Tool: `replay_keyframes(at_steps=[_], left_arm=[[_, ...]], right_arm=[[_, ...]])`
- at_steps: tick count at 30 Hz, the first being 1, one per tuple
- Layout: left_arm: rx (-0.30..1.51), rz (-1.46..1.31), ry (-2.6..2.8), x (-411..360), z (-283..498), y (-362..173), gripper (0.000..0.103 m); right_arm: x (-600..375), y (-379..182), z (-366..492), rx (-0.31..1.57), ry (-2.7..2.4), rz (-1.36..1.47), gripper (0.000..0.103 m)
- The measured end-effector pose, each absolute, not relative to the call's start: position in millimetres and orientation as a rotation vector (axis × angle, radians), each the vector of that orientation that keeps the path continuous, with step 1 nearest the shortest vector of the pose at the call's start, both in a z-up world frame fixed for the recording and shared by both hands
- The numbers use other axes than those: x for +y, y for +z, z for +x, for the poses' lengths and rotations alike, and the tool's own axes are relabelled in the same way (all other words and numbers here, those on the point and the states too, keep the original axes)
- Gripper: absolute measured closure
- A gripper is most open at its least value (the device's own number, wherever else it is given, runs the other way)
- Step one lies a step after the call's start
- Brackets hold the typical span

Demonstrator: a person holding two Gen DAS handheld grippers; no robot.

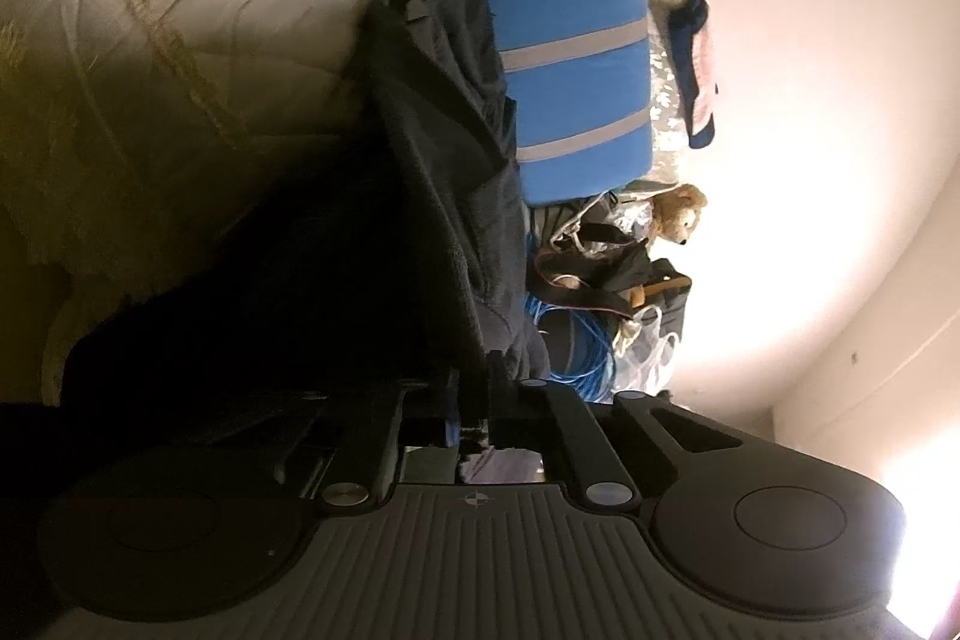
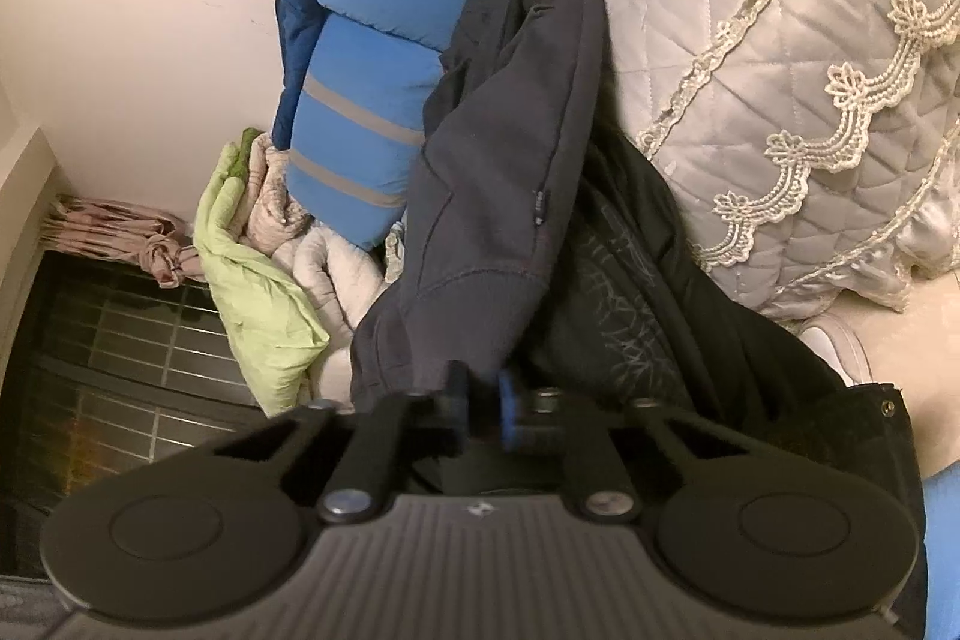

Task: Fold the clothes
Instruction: 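Grasp the hoodie hem with both grippers, then lift the hem with both grippers and fold it over toward the pillows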

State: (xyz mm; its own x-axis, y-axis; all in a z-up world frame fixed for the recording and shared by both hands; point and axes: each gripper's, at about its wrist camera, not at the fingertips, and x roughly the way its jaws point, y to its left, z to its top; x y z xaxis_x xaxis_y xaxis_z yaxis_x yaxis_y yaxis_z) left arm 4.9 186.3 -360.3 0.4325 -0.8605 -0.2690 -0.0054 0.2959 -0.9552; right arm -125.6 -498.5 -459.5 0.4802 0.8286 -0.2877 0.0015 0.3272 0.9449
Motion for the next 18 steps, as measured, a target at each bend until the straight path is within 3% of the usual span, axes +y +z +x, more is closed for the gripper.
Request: replay_keyframes(at_steps=[18], left_arm=[[0.864, -1.001, -0.744, 176.4, 16.3, -307.2, 0.098]], right_arm=[[-498.8, -370.4, -104.0, 0.756, 0.693, 0.923, 0.098]])
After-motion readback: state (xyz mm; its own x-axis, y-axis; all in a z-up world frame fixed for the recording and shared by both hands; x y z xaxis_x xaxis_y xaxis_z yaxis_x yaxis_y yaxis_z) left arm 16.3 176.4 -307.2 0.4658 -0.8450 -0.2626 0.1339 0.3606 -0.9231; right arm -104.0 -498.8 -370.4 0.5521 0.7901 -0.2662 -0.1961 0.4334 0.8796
